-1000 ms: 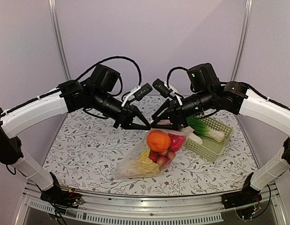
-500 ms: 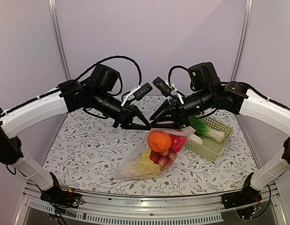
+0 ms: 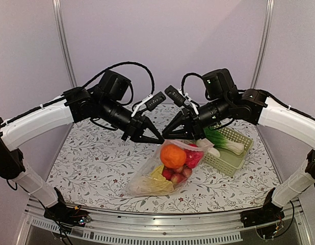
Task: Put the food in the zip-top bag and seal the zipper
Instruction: Pick up the zipper from the zipper food storage bag, then zip the zipper on the zipper food storage bag.
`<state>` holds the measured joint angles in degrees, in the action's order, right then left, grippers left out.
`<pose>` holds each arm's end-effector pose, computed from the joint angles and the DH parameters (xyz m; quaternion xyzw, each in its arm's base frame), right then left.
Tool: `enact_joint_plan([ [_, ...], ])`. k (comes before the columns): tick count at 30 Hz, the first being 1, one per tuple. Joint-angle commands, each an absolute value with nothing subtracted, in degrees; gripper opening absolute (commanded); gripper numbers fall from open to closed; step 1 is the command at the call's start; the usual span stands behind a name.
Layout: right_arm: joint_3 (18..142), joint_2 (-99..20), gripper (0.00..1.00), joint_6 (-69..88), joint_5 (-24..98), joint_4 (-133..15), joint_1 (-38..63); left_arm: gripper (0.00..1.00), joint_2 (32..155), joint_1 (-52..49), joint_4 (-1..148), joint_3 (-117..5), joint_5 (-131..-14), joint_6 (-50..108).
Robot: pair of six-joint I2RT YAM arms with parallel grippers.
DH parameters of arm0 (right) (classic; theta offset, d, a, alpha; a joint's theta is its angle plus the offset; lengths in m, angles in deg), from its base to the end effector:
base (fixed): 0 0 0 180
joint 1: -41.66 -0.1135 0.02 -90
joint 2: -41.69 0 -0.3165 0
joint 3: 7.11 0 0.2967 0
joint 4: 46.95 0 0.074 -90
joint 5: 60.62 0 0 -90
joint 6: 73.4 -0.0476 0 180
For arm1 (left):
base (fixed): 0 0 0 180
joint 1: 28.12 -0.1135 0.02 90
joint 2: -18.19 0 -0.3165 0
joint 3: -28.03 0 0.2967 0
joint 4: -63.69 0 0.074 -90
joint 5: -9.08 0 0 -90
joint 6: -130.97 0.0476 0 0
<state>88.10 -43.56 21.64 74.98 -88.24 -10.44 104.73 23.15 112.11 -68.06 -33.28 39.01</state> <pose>0.2052 0.3189 0.4244 -0.5511 0.6150 0.4900 0.2792 0.2079 -0.3154 0.4121 0.5027 0.6773 -0.5026 0.1897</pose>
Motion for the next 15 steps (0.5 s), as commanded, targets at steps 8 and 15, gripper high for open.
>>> enact_joint_plan([
  [8,86.54,-44.22,0.02,21.96,75.67,-90.77,-10.9,0.0,103.56,23.08,108.7,-70.12,-32.35,39.29],
  [15,85.47,-42.73,0.0,22.04,72.97,-90.78,-10.83,0.0,102.68,21.94,108.57,-69.17,-32.9,39.12],
])
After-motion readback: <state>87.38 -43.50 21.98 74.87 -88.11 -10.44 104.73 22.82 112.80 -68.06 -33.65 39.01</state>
